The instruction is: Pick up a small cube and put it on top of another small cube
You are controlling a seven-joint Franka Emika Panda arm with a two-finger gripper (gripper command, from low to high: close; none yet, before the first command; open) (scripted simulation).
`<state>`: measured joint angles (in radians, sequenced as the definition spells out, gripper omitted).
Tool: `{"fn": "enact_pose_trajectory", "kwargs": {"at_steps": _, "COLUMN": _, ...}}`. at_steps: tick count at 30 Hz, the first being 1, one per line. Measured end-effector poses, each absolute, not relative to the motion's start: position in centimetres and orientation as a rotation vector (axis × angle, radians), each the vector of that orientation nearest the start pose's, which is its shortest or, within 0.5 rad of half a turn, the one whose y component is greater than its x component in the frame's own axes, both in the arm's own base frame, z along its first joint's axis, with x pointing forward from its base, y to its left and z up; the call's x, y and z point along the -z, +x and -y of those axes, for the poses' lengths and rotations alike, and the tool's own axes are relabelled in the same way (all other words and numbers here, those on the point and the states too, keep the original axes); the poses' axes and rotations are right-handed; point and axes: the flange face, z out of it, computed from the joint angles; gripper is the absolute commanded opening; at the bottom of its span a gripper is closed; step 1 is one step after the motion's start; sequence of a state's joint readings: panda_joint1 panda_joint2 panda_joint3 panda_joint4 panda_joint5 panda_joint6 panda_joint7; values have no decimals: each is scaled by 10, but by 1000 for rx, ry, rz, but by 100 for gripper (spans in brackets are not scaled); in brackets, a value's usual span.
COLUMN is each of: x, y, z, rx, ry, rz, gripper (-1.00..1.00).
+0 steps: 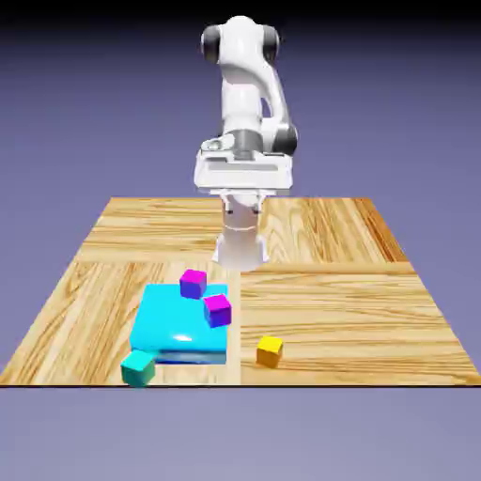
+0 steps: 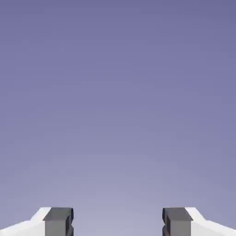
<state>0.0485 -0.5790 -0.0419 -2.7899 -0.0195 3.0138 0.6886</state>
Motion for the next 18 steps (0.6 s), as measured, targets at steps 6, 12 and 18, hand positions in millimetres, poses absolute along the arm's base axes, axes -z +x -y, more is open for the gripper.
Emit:
{"fn": "enact_pose_trajectory", "kwargs": {"at_steps": 6, "x": -514, "y": 401, "z": 9, "rx": 1116, "ry": -2633, "rz": -485, "gripper": 0}}
{"fn": "enact_pose_trajectory", "kwargs": {"at_steps": 12, "x": -547, "y": 410, "z": 34, "rx": 1159, "ry": -2712, "rz": -104, "gripper": 0}}
{"fn": "enact_pose_trajectory", "kwargs": {"at_steps": 18, "x": -564, "y": 423, "z": 68, "rx": 1169, "ry": -2757, "rz": 273, "gripper": 0}}
